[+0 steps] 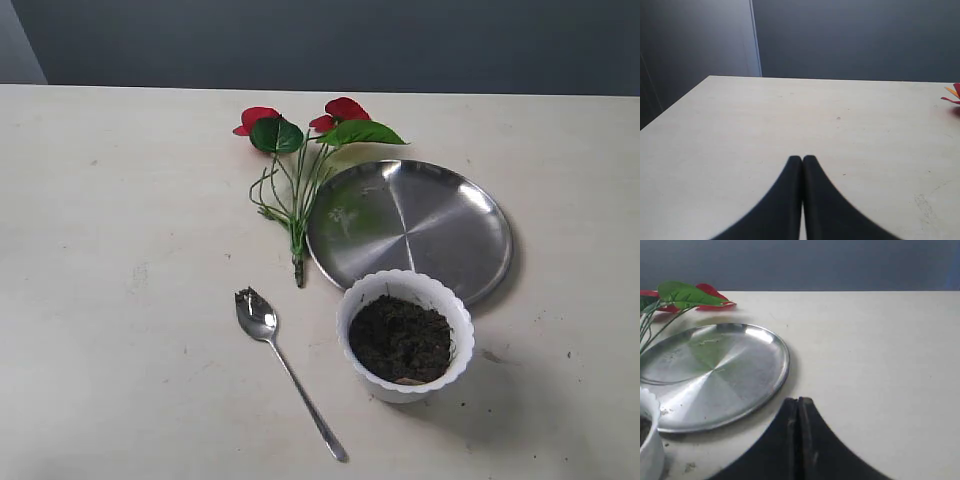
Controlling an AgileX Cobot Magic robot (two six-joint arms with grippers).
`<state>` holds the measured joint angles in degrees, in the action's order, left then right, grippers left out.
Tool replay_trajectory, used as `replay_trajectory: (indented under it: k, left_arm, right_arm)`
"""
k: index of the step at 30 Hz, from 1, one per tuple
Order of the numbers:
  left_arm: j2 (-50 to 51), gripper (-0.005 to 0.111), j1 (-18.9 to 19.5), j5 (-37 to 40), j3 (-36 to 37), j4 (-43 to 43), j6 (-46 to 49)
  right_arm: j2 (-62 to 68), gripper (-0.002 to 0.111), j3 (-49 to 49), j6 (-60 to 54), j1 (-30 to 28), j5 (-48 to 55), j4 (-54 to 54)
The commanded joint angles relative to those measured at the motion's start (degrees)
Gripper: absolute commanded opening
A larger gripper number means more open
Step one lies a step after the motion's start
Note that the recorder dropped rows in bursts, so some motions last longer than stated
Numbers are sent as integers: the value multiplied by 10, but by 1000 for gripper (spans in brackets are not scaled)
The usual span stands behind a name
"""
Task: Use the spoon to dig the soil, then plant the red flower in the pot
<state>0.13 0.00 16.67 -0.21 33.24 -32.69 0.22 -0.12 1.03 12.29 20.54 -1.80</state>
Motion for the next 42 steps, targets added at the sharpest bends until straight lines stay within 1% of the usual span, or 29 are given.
replay_trajectory:
  k: [1,3,4,5,9,13,14,16,19,21,22,24,28,29,30,31,32,33,34,35,36,37,39,40,41,42]
  left_arm:
    - [-1,0,1,-4,2,0,-1]
    - [-1,0,1,-4,2,0,-1]
    - [-1,0,1,-4,2,0,-1]
    - [-1,0,1,-4,2,0,-1]
    - [-1,0,1,-4,2,0,-1]
    - [-1,0,1,-4,2,0,-1]
    - [-1,0,1,-4,2,0,-1]
    - [-1,0,1,-4,2,0,-1]
    - [-1,0,1,-4,2,0,-1]
    - [-1,0,1,-4,2,0,-1]
    - [-1,0,1,-4,2,0,-1]
    - [-1,0,1,-4,2,0,-1]
    - [-1,0,1,-4,2,0,-1]
    - [-1,0,1,-4,2,0,-1]
    - [-1,0,1,-4,2,0,-1]
    - [-1,0,1,-4,2,0,-1]
    - [-1,0,1,-4,2,0,-1]
    - [-1,0,1,-4,2,0,-1]
    - [-1,0,1,-4,2,0,-1]
    - [-1,0,1,-4,2,0,-1]
    - [-1,0,1,-4,2,0,-1]
    - [-1,0,1,-4,2,0,-1]
    - [-1,0,1,-4,2,0,-1]
    - [-1,0,1,-4,2,0,-1]
    - [-1,0,1,-4,2,0,-1]
    - [-1,0,1,-4,2,0,-1]
  right_arm:
    - [-2,-1,1,84,-2,-86,-177]
    - [-2,-1,1,96,-2,-118,-318]
    - [-2,-1,1,96,-2,-128,-377]
    - [-2,-1,1,91,-2,-136,-413]
    - [-2,-1,1,90,-2,-149,-424]
    - [-2,-1,1,88,-1,-108,-439]
    - [-2,-1,-3,70,-1,-100,-438]
    - [-2,-1,-37,-10,-1,-70,-450]
    - [5,-1,-125,-234,-1,-6,-529]
    - [54,-1,-190,-379,-1,38,-588]
    - [82,-1,-216,-428,-3,60,-597]
    - [168,-1,-281,-482,-3,98,-599]
    - [352,-1,-399,-531,-1,157,-598]
    - [439,-1,-453,-551,5,189,-597]
    - [469,-1,-471,-554,12,195,-595]
    - [537,-1,-505,-554,45,183,-586]
    - [563,-1,-514,-554,63,167,-579]
    - [614,-1,-530,-551,121,98,-542]
    - [632,-1,-537,-540,154,67,-522]
    - [676,-1,-551,-483,214,-5,-450]
    - [713,-1,-565,-413,247,-34,-373]
    - [744,-1,-584,-337,270,-40,-313]
    - [822,-1,-640,-181,290,-23,-154]
    - [869,-1,-688,-92,290,24,-79]
    - [908,-1,-731,-30,290,77,-5]
    - [950,-1,-788,36,290,159,65]
